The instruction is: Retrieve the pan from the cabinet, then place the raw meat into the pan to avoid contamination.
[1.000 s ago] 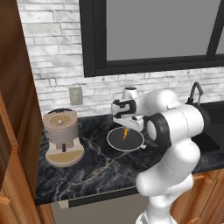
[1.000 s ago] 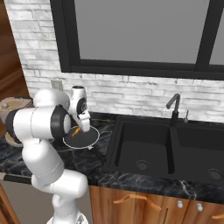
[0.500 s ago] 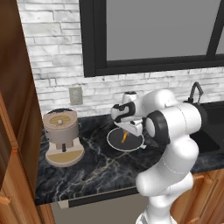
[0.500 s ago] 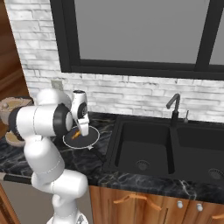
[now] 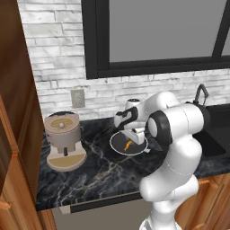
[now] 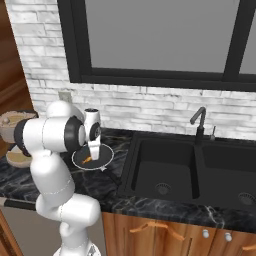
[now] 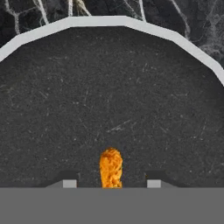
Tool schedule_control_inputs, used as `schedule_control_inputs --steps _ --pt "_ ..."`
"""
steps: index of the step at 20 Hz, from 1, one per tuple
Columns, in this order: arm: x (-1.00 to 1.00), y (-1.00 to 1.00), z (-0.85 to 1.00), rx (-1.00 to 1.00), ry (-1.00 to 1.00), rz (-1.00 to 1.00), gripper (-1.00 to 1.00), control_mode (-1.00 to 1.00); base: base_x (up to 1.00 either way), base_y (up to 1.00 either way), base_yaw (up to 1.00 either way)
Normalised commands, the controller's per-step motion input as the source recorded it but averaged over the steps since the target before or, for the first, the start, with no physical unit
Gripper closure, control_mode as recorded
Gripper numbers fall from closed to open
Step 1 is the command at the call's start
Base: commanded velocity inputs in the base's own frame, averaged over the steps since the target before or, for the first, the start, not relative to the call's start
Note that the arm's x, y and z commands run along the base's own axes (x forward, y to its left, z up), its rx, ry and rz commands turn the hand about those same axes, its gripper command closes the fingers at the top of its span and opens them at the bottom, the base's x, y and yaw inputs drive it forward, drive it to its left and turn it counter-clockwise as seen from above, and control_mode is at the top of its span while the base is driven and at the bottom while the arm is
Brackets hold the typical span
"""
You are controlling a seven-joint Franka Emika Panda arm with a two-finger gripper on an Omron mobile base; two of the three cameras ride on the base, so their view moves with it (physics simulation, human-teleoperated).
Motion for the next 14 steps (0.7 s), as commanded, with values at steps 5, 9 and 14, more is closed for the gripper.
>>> schedule_control_inputs --steps 5,9,14 --pt "0.03 0.0 0.0 0.0 0.0 -0.04 -1.0 -1.0 0.0 0.0 0.0" --pt "0.02 0.0 0.23 -0.04 0.05 0.0 -1.0 -1.0 0.0 0.0 0.0" --pt "0.01 0.0 0.6 -0.17 0.15 -0.01 -1.0 -1.0 0.0 0.0 0.0"
